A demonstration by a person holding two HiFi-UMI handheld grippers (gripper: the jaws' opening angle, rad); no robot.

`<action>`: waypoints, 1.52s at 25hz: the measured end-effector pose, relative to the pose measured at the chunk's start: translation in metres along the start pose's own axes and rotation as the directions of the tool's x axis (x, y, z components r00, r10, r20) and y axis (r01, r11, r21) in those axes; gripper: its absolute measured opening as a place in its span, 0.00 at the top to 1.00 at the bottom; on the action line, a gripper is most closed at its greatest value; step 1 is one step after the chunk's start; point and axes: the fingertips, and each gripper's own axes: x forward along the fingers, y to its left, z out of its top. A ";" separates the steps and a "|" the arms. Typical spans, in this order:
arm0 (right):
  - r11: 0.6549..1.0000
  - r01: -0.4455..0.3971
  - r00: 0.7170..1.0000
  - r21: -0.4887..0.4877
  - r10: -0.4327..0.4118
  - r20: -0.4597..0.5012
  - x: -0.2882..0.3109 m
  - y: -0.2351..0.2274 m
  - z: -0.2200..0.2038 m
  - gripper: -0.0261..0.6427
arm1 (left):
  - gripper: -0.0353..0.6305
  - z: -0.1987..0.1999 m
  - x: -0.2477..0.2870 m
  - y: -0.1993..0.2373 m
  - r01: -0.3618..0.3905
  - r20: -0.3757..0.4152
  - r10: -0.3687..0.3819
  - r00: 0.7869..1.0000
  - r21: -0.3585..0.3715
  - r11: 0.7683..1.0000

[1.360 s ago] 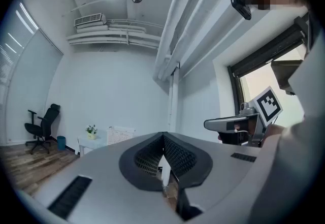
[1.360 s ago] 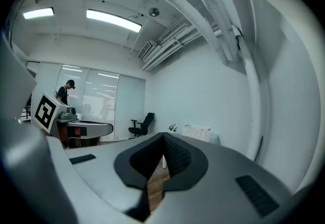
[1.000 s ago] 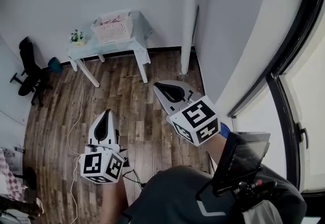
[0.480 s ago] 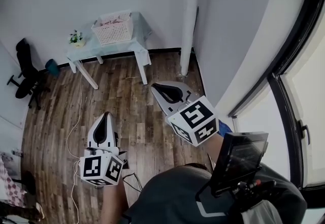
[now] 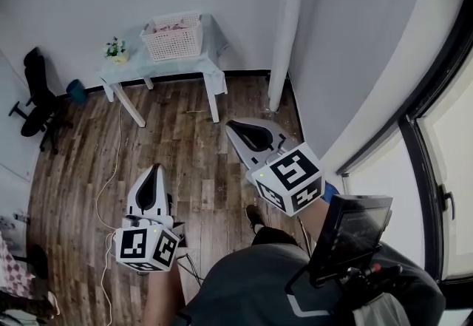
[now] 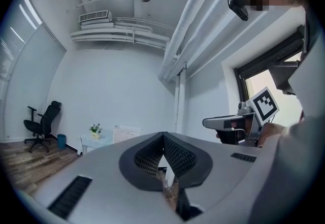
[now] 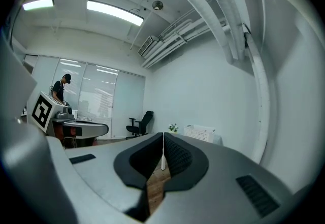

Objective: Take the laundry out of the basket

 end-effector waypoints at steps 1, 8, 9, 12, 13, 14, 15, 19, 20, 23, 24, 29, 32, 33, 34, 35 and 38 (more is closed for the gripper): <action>1.000 -0.007 1.000 0.003 0.007 0.000 0.007 -0.002 -0.001 0.94 | 0.93 -0.001 0.006 0.004 -0.003 -0.001 0.003 1.000 -0.001 1.000; 0.999 -0.032 0.999 0.030 0.031 0.033 0.065 -0.040 0.006 0.94 | 0.93 0.005 0.060 0.033 -0.024 -0.017 0.024 1.000 0.019 1.000; 0.999 -0.036 0.999 0.032 0.035 0.035 0.074 -0.047 0.008 0.94 | 0.93 0.007 0.069 0.037 -0.025 -0.013 0.025 1.000 0.019 1.000; 0.998 -0.055 0.998 0.036 0.054 0.037 0.102 -0.069 0.012 0.94 | 0.93 0.015 0.099 0.050 -0.040 -0.003 0.040 0.999 0.014 0.999; 0.998 -0.060 0.998 0.037 0.059 0.037 0.110 -0.077 0.013 0.94 | 0.93 0.016 0.109 0.053 -0.042 0.000 0.042 0.999 0.010 0.999; 0.997 -0.064 0.997 0.037 0.063 0.038 0.118 -0.084 0.014 0.94 | 0.93 0.017 0.119 0.056 -0.042 0.000 0.042 0.999 0.010 0.999; 0.997 -0.067 0.997 0.036 0.066 0.038 0.125 -0.092 0.015 0.94 | 0.93 0.017 0.129 0.059 -0.044 -0.003 0.044 0.999 0.011 0.999; 0.996 -0.073 0.997 0.047 0.072 0.039 0.153 -0.127 0.013 0.94 | 0.93 0.018 0.170 0.069 -0.054 -0.023 0.055 0.998 0.017 0.998; 0.996 -0.075 0.997 0.052 0.073 0.037 0.159 -0.136 0.011 0.94 | 0.93 0.018 0.180 0.070 -0.056 -0.030 0.057 0.998 0.024 0.998; 0.995 -0.082 0.996 0.064 0.080 0.032 0.175 -0.161 0.005 0.94 | 0.93 0.017 0.210 0.075 -0.066 -0.045 0.068 0.997 0.033 0.997; 0.994 -0.087 0.996 0.067 0.085 0.032 0.180 -0.169 0.004 0.94 | 0.93 0.016 0.220 0.077 -0.071 -0.051 0.073 0.996 0.031 0.997; 0.990 -0.114 0.993 0.077 0.113 0.025 0.206 -0.205 -0.002 0.94 | 0.93 0.013 0.266 0.082 -0.081 -0.069 0.083 0.994 0.029 0.996; 0.989 -0.125 0.992 0.072 0.123 0.031 0.219 -0.222 -0.003 0.94 | 0.93 0.011 0.285 0.085 -0.087 -0.067 0.089 0.994 0.033 0.996; 0.989 -0.125 0.992 0.074 0.122 0.033 0.224 -0.228 -0.003 0.94 | 0.93 0.011 0.291 0.087 -0.091 -0.070 0.094 0.993 0.037 0.995; 0.989 -0.124 0.992 0.080 0.122 0.035 0.230 -0.232 -0.004 0.94 | 0.93 0.010 0.296 0.089 -0.096 -0.074 0.098 0.992 0.041 0.995; 0.988 -0.125 0.992 0.088 0.122 0.036 0.234 -0.235 -0.004 0.94 | 0.93 0.010 0.299 0.091 -0.099 -0.079 0.102 0.992 0.045 0.994; 0.988 -0.126 0.992 0.093 0.124 0.037 0.247 -0.240 -0.004 0.94 | 0.93 0.011 0.308 0.100 -0.103 -0.089 0.107 0.990 0.054 0.993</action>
